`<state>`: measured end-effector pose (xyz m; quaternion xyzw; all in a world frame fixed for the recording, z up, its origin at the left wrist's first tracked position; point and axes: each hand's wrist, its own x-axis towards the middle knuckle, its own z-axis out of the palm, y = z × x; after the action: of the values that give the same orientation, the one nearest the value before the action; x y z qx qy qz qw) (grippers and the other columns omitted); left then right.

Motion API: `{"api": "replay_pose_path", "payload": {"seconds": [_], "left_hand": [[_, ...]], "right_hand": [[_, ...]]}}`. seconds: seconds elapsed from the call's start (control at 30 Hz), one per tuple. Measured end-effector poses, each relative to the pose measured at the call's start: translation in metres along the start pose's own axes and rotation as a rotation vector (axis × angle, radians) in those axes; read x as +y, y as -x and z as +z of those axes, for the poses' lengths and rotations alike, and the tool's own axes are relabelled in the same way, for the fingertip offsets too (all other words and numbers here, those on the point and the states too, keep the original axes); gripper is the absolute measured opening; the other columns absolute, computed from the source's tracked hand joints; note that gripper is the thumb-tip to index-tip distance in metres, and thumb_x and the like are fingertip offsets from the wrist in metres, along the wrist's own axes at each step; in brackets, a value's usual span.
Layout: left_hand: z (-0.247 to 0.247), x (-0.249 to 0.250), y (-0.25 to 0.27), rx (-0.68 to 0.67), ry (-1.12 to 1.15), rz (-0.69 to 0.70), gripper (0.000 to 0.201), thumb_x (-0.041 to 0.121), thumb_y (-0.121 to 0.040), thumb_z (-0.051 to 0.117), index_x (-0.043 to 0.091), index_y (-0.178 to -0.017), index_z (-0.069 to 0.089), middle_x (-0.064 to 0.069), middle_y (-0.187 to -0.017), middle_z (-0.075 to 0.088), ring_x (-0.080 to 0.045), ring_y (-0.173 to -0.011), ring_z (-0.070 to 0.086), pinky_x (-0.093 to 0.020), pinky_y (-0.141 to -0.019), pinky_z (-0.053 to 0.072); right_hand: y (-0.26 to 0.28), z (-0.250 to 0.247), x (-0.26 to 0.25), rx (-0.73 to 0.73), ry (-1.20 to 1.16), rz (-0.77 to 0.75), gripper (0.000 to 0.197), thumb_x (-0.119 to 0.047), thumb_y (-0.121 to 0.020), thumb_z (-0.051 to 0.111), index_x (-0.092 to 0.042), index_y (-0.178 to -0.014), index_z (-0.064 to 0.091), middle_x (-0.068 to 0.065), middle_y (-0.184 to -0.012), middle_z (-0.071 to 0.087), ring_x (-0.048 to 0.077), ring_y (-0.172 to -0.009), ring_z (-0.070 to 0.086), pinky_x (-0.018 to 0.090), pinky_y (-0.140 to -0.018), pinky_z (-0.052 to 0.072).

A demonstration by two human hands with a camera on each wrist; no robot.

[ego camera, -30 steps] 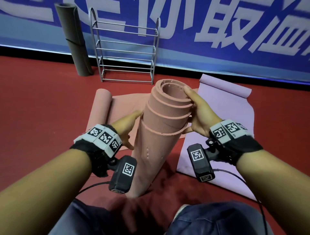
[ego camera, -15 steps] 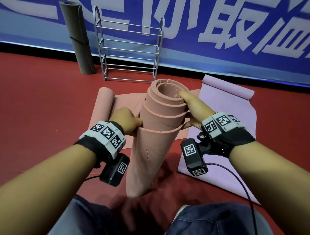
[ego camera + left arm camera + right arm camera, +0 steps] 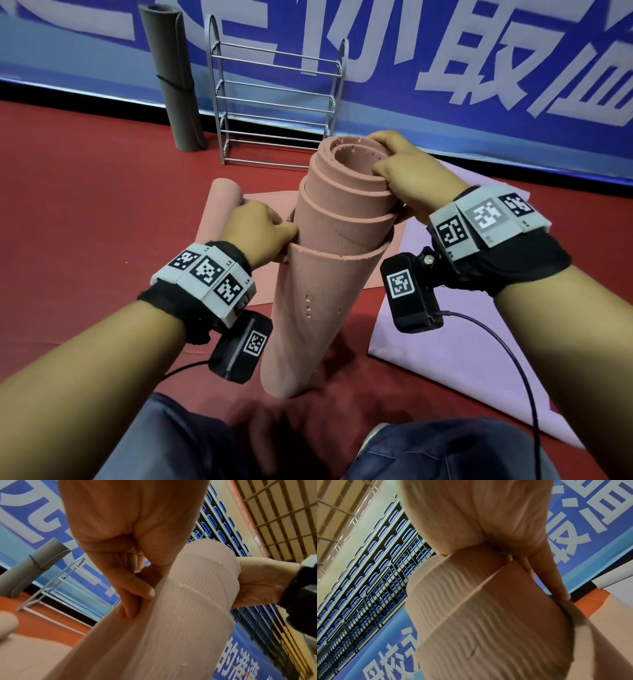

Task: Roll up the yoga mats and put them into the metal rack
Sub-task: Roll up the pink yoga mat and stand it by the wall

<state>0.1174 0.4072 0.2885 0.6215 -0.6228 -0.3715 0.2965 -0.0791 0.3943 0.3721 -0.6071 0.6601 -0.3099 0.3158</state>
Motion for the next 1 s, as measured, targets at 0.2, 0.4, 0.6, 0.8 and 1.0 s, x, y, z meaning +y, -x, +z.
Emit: {"api": "replay_pose_path", "payload": {"seconds": [0.2, 0.4, 0.6, 0.8, 1.0], "left_hand": [[0.012, -0.015, 0.001, -0.079, -0.046, -0.068, 0.027, 0.011, -0.085, 0.057, -0.004, -0.067, 0.072, -0.014, -0.061, 0.070, -0.024, -0.065, 0.072, -0.031, -0.072, 0.059], [0.000, -0.001, -0.008, -0.182, -0.003, -0.232, 0.036, 0.021, -0.098, 0.040, -0.003, -0.089, 0.065, -0.025, -0.099, 0.070, -0.029, -0.089, 0.068, -0.040, -0.078, 0.058], [-0.012, 0.015, -0.010, -0.321, 0.500, -0.325, 0.097, 0.087, -0.062, 0.044, 0.034, -0.143, 0.043, -0.014, -0.145, 0.046, -0.036, -0.132, 0.041, -0.064, -0.099, 0.031], [0.002, -0.020, -0.026, -0.100, 0.329, -0.241, 0.094, 0.047, -0.081, 0.072, 0.032, -0.154, 0.014, 0.001, -0.148, 0.040, -0.022, -0.127, 0.046, -0.037, -0.098, 0.041], [0.014, -0.037, -0.031, -0.161, 0.380, -0.271, 0.057, 0.042, -0.084, 0.072, 0.017, -0.130, 0.050, -0.009, -0.116, 0.066, -0.005, -0.078, 0.058, -0.012, -0.050, 0.047]], "right_hand": [[0.010, 0.024, 0.021, -0.040, 0.131, 0.062, 0.052, -0.004, -0.089, 0.041, -0.034, -0.131, 0.044, -0.002, -0.085, 0.056, 0.019, -0.070, 0.053, 0.026, -0.053, 0.034], [0.001, 0.035, 0.022, -0.052, 0.130, 0.022, 0.047, -0.014, -0.092, 0.046, -0.032, -0.136, 0.043, -0.002, -0.107, 0.059, 0.016, -0.085, 0.055, 0.026, -0.061, 0.035], [0.001, 0.051, 0.031, -0.104, 0.096, -0.003, 0.046, -0.025, -0.097, 0.051, -0.031, -0.141, 0.039, -0.003, -0.120, 0.058, 0.011, -0.089, 0.056, 0.025, -0.071, 0.037], [0.006, 0.094, 0.046, -0.072, 0.079, -0.036, 0.057, -0.020, -0.094, 0.049, -0.022, -0.149, 0.033, 0.003, -0.154, 0.034, 0.023, -0.139, 0.034, 0.037, -0.115, 0.029], [0.004, 0.100, 0.057, -0.072, 0.291, -0.043, 0.048, -0.025, -0.096, 0.047, -0.019, -0.142, 0.035, 0.001, -0.151, 0.027, 0.031, -0.133, 0.032, 0.034, -0.108, 0.024]]}}
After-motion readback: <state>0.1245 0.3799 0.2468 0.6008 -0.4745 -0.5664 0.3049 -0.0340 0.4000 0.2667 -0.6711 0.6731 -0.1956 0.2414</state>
